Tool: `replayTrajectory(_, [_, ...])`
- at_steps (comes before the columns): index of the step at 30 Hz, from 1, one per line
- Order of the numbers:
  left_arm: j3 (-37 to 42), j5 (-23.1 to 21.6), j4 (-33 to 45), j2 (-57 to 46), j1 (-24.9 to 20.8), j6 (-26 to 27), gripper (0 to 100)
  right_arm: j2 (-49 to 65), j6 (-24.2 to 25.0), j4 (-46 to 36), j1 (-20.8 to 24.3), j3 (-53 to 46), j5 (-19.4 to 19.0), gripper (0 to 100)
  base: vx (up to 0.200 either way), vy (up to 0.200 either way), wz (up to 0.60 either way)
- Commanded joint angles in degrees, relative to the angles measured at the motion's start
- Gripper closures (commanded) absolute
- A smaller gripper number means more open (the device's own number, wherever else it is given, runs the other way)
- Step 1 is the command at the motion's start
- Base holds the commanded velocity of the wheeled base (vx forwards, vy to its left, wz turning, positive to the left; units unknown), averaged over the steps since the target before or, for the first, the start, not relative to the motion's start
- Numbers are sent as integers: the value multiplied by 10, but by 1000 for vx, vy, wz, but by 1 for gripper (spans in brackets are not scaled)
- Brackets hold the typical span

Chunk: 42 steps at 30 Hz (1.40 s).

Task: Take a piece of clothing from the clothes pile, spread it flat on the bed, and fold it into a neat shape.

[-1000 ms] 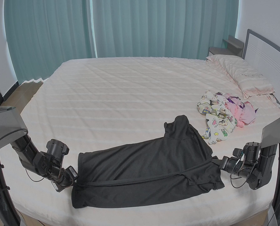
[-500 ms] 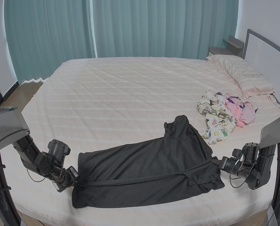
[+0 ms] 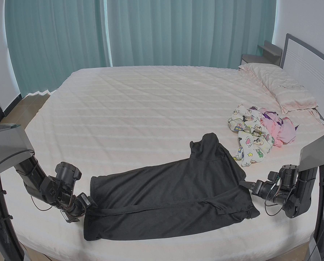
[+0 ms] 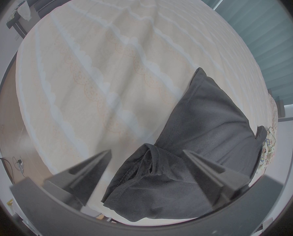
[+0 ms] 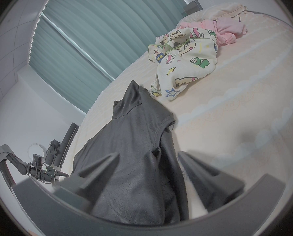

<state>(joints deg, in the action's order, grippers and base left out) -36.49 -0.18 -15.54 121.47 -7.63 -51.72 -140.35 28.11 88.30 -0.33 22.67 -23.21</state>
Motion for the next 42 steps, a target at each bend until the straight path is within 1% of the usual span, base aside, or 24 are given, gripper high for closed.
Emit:
replayTrajectory(1, [0,-3,0,-4,2,-1,0,3,2,4,-12,0,0,0,0,0,0])
replayTrajectory(5, [5,-19,-1,-10,6,-2,0,38,27,0,-25,-9,4,0,0,0,0])
replayTrajectory(6, [15,-39,-5,-24,12,-3,0,65,56,-6,-21,-20,5,0,0,0,0])
replayTrajectory(9, [49,-80,-31,-55,20,-3,0,104,101,-7,-3,-50,6,0,0,0,0])
replayTrajectory(11, [83,-106,-61,-76,25,-5,0,133,123,-7,24,-69,17,0,0,0,0])
replayTrajectory(13, [106,-111,-85,-83,26,-6,0,150,137,-7,46,-78,45,0,0,0,0])
replayTrajectory(14, [116,-112,-97,-84,26,-6,0,152,149,-8,65,-78,64,0,0,0,0])
replayTrajectory(15, [120,-112,-103,-84,26,-7,0,150,157,-7,75,-80,74,0,0,0,0])
replayTrajectory(16, [125,-112,-115,-84,25,-7,0,145,182,-6,104,-84,96,0,0,0,0])
replayTrajectory(17, [127,-112,-120,-84,25,-11,0,141,204,-5,120,-89,116,0,0,0,0])
replayTrajectory(18, [127,-112,-123,-84,25,-15,0,137,237,-3,137,-96,143,0,-200,0,0])
replayTrajectory(19, [128,-113,-124,-84,25,-19,0,133,270,0,151,-103,167,0,-200,0,0])
replayTrajectory(21, [128,-114,-124,-84,24,-19,0,115,310,-5,169,-104,199,0,-200,0,0])
replayTrajectory(24, [132,-115,-126,-84,24,-17,0,83,312,0,174,-99,225,0,-200,0,0])
replayTrajectory(26, [133,-118,-126,-84,24,-16,0,79,312,0,176,-98,229,0,-200,0,0])
replayTrajectory(29, [133,-124,-126,-85,24,-15,0,86,317,1,193,-103,230,0,-200,0,0])
replayTrajectory(30, [132,-124,-127,-85,24,-15,0,89,318,1,204,-101,236,0,0,0,0])
replayTrajectory(32, [132,-123,-130,-84,24,-15,0,84,319,1,210,-97,246,0,0,0,0])
replayTrajectory(39, [142,-119,-164,-79,24,-16,0,55,320,1,209,-51,255,0,0,0,0])
replayTrajectory(42, [142,-119,-164,-79,24,-16,0,49,320,0,207,-34,255,0,0,0,0])
